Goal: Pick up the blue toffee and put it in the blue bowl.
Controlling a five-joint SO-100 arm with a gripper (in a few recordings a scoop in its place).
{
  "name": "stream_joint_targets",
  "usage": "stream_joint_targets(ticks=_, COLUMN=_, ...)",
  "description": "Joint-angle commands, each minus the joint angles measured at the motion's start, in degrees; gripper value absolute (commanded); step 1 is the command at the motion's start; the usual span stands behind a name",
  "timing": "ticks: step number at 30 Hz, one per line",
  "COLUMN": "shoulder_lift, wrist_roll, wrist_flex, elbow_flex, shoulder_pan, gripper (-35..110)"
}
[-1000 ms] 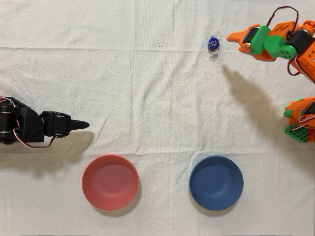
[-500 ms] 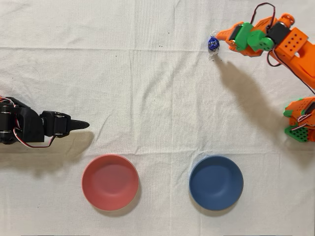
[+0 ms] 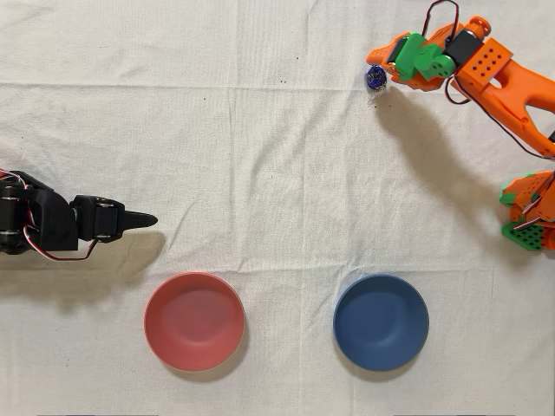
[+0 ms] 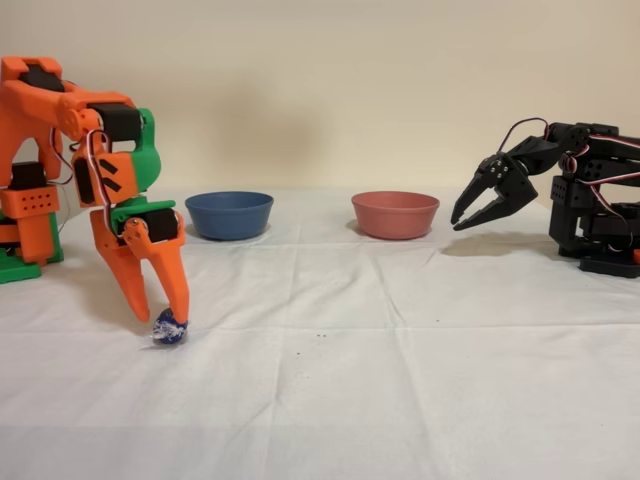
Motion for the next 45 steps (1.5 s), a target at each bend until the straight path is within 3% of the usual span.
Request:
stream_joint_targets(ticks=1, shoulder_lift=0.9, wrist_roll=-1.1, wrist_flex=0.5, elbow_flex=-4.0, shoulder_pan=-0.3, gripper=33)
stream_joint_targets(ticks=15, shoulder_lift=-1.3, wrist_roll=-0.3, wrist_flex=0.3, elbow_flex=-4.4, shoulder_pan=-2.7, gripper=33)
stream_joint_targets(ticks=33, shoulder_lift=-1.6, wrist_roll=-3.3, wrist_flex=-1.1, elbow_flex=-2.4, shoulder_pan=-1.9, gripper=21)
stream_joint_targets(ticks=45, shoulder_lift=-3.2, wrist_roll=-4.9, wrist_flex=-1.5, elbow_flex=-3.8, shoulder_pan=0.1, gripper=33)
